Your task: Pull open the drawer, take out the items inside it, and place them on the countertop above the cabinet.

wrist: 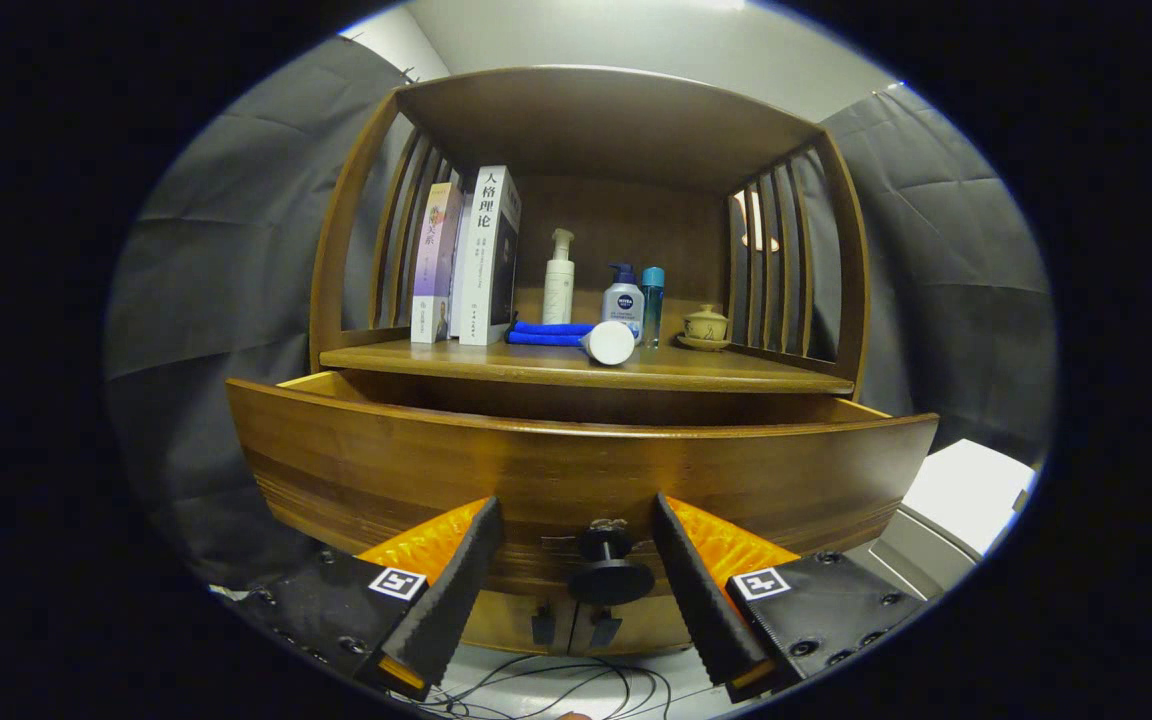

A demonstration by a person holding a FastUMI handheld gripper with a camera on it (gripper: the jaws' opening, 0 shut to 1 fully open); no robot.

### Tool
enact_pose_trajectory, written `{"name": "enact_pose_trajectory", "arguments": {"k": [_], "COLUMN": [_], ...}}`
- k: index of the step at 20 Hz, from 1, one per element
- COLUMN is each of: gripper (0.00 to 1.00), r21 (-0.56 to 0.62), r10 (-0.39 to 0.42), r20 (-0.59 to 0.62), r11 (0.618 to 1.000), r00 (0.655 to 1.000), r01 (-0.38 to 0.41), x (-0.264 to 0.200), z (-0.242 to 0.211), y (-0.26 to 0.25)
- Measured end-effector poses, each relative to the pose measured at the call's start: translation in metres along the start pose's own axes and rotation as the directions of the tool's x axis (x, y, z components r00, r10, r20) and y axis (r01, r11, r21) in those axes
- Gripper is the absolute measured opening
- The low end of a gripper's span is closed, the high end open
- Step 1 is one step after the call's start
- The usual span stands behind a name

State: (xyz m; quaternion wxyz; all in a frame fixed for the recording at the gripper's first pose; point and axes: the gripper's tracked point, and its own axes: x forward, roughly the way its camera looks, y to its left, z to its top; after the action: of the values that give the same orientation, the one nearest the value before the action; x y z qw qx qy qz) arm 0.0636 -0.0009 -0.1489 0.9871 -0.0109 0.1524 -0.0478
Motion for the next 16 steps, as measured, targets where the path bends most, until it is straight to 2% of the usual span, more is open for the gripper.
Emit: {"name": "enact_pose_trajectory", "arguments": {"k": [16], "gripper": [0.95], "r21": [-0.005], "r10": [0.016], "r20": [-0.021], "r11": [1.0], "r00": [1.0], "r01": [-0.016], "x": [0.087], "z": [0.017], "y": [-0.004]}}
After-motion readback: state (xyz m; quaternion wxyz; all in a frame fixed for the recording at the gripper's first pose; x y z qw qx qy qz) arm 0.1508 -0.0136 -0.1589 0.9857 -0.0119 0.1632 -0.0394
